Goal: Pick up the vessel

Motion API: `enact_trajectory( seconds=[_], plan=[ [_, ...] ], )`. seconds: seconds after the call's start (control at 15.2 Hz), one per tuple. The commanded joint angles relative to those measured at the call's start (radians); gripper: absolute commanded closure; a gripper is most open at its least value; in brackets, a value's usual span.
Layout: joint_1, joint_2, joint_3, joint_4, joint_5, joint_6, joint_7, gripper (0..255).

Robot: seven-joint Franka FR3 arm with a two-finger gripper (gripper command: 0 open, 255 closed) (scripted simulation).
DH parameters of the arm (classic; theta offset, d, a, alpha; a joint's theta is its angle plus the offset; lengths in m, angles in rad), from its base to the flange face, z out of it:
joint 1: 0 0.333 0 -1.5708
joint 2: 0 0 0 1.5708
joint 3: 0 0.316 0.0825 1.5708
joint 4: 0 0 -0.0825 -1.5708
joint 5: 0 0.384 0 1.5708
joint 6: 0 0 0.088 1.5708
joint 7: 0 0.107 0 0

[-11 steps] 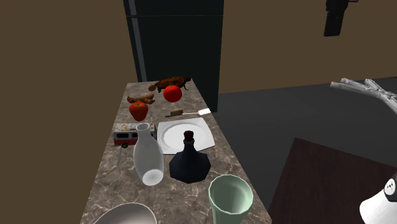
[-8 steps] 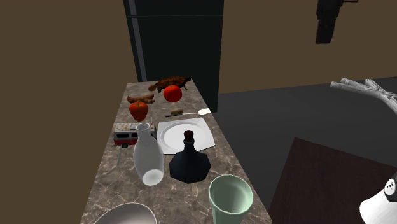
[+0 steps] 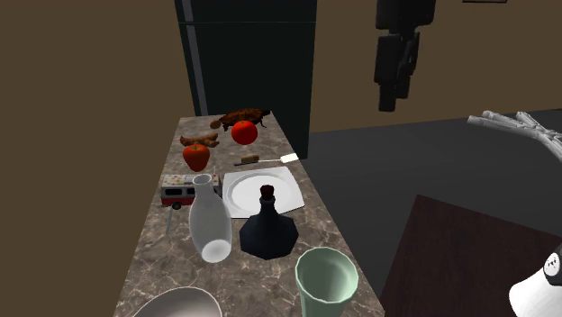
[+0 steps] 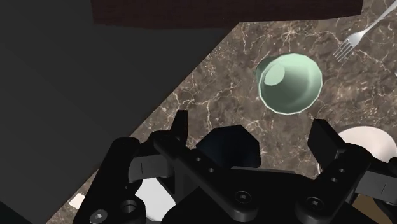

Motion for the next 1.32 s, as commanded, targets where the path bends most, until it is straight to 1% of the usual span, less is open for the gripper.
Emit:
enact_trajectory(
  seconds=[0.0,0.26,0.59,0.92,1.25],
  plan=[
    [0.004,0.062,0.002,-0.010,0.004,0.083,0.000,0],
    [0.009,0.199,0.002,-0.001,0.010,0.226,-0.005,0],
    [0.015,0.386,0.003,0.044,0.020,0.387,-0.014,0],
    [0.019,0.581,0.005,0.126,0.033,0.519,-0.024,0],
    [0.021,0.776,0.009,0.242,0.045,0.618,-0.034,0]
  ],
)
